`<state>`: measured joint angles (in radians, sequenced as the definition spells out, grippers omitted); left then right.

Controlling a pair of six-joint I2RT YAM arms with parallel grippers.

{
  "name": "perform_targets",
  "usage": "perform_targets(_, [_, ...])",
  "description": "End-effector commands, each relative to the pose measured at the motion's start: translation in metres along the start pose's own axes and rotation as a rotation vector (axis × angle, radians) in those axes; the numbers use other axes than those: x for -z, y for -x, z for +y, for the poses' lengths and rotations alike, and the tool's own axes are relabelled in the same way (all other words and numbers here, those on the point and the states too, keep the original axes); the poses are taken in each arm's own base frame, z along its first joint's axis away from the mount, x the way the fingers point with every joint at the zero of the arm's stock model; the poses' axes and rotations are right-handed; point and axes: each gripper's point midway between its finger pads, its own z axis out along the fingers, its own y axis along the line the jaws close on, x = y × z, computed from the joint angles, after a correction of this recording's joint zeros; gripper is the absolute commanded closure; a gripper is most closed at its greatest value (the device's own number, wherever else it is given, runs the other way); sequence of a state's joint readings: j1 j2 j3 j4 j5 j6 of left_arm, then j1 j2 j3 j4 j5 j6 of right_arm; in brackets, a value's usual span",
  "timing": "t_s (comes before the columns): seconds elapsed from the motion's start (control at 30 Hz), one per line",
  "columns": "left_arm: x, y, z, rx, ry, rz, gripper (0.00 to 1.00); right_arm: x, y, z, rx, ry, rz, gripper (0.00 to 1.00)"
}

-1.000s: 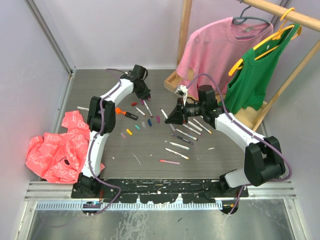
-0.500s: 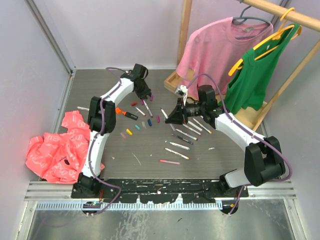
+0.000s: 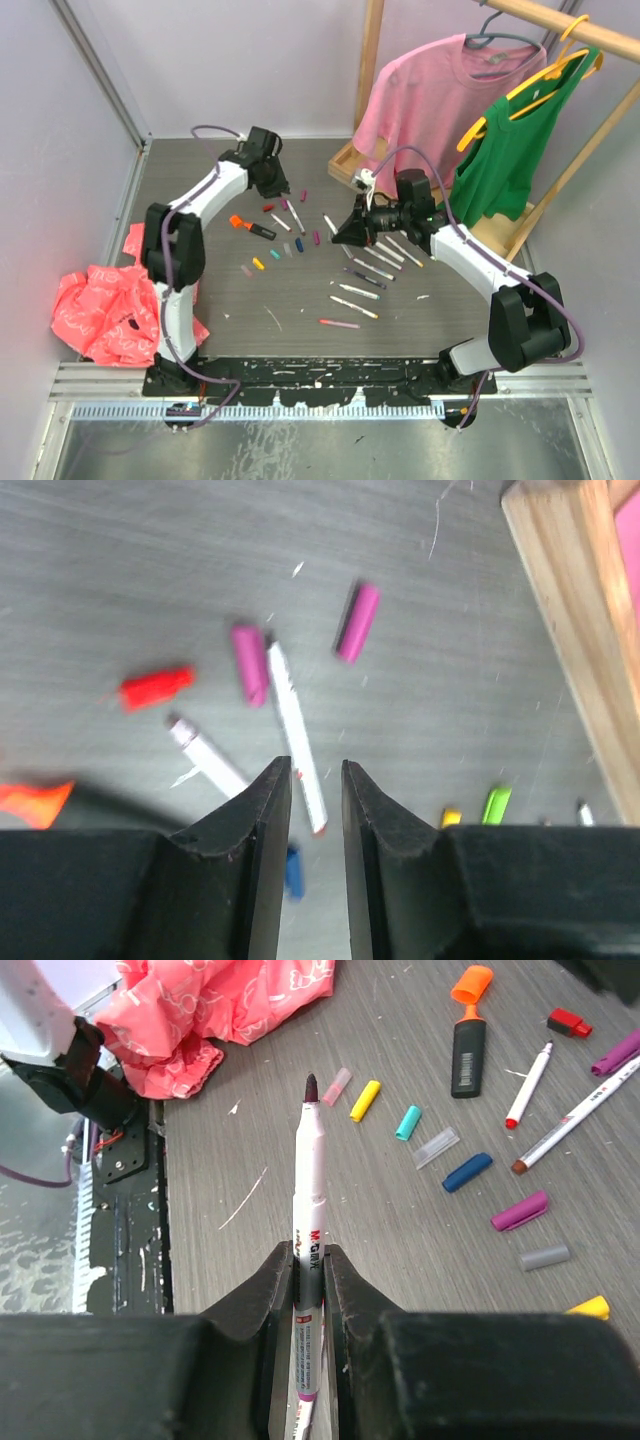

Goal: Open the pen caps
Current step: Place the pen cap at the center of the board, then place the pen at the center of the board.

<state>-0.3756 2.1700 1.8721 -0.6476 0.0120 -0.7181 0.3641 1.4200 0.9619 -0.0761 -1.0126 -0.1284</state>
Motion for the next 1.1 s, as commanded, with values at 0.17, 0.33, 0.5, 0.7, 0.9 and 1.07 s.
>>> perform_targets(0.17, [0.142,0.021,0.054,-0.280,-0.069,-0.414,0.59,0.000,0.025,-0.039,0.044,-0.178,-0.017,0.99])
perform_targets(0.33, [0.194,-0.020,0.087,-0.285,-0.113,-0.514,0.32,-0.007,0.029,-0.062,0.024,-0.262,-0.001,0.99])
perform_targets(0.5, [0.236,-0.060,0.093,-0.234,-0.293,-0.600,0.01,-0.020,0.036,-0.093,-0.019,-0.389,-0.014,0.97])
perform_targets(0.7, [0.304,-0.081,0.074,-0.248,-0.480,-0.621,0.02,-0.045,0.040,-0.142,-0.159,-0.549,0.020,0.96])
perform_targets(0.9, [0.314,-0.094,0.096,-0.401,-0.340,-0.533,0.02,-0.064,0.038,-0.185,-0.280,-0.717,0.009,0.93])
perform_targets(1.07, [0.303,-0.096,0.114,-0.423,-0.250,-0.522,0.02,-0.077,0.036,-0.201,-0.305,-0.817,0.016,0.91])
